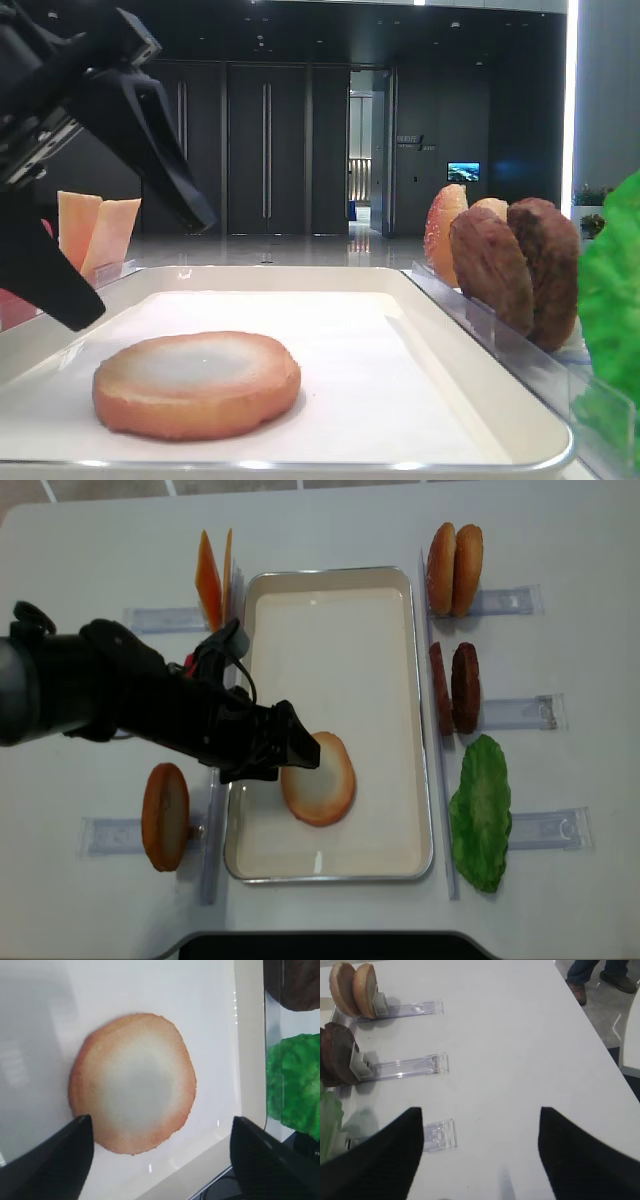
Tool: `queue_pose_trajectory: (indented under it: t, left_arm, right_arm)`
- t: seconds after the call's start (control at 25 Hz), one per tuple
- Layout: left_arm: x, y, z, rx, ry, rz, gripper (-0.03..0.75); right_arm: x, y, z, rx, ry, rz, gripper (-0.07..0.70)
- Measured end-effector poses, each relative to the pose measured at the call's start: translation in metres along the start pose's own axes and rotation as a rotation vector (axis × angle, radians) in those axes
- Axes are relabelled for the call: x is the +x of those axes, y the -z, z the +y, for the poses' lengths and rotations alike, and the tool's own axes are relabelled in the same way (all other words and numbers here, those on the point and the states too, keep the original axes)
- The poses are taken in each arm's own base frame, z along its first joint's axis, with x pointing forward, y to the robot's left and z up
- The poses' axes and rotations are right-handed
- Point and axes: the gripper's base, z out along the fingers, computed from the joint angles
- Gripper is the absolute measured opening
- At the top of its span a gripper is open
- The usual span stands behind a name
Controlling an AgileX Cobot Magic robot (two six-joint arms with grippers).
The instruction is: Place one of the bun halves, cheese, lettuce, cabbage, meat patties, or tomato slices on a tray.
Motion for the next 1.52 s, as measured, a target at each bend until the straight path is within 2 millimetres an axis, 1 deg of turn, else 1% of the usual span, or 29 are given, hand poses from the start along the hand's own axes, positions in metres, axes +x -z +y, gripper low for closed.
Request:
queue_pose_trajectory:
  t: [0.16,0.32,0.52,0.64,0.8,1.16,1.24,1.36,1.44,1.52]
  left_arm:
    - [-0.006,0.011,-0.005,-0.048,-0.025,-0.003,0.652]
    - [-0.019,0.025,-0.019,-0.049,-0.057,-0.024,0.652]
    - [-0.036,0.052,-0.038,-0.112,-0.145,-0.028,0.652]
    - [-0.041,0.073,-0.041,-0.212,-0.178,-0.024,0.652]
    - [-0.042,0.105,-0.030,-0.357,-0.180,0.006,0.652]
    - [-0.027,0.172,0.015,-0.661,-0.048,0.017,0.652]
    - [-0.025,0.182,0.020,-0.722,-0.039,-0.003,0.652]
    - [-0.018,0.192,0.019,-0.758,-0.046,-0.036,0.652]
    - [-0.006,0.196,0.018,-0.763,-0.050,-0.050,0.652]
    - [0.011,0.195,0.021,-0.765,-0.049,-0.045,0.652]
  right_arm:
    - [0.000,0.000,0.000,0.000,0.000,0.000,0.465]
    - [0.000,0.000,0.000,0.000,0.000,0.000,0.465]
    - [0.000,0.000,0.000,0.000,0.000,0.000,0.465]
    - [0.000,0.000,0.000,0.000,0.000,0.000,0.465]
    - [0.000,0.000,0.000,0.000,0.000,0.000,0.465]
    - [0.000,0.000,0.000,0.000,0.000,0.000,0.465]
    - [0.000,0.000,0.000,0.000,0.000,0.000,0.465]
    - [0.000,0.000,0.000,0.000,0.000,0.000,0.465]
    - [0.000,0.000,0.000,0.000,0.000,0.000,0.465]
    - [0.000,0.000,0.000,0.000,0.000,0.000,0.465]
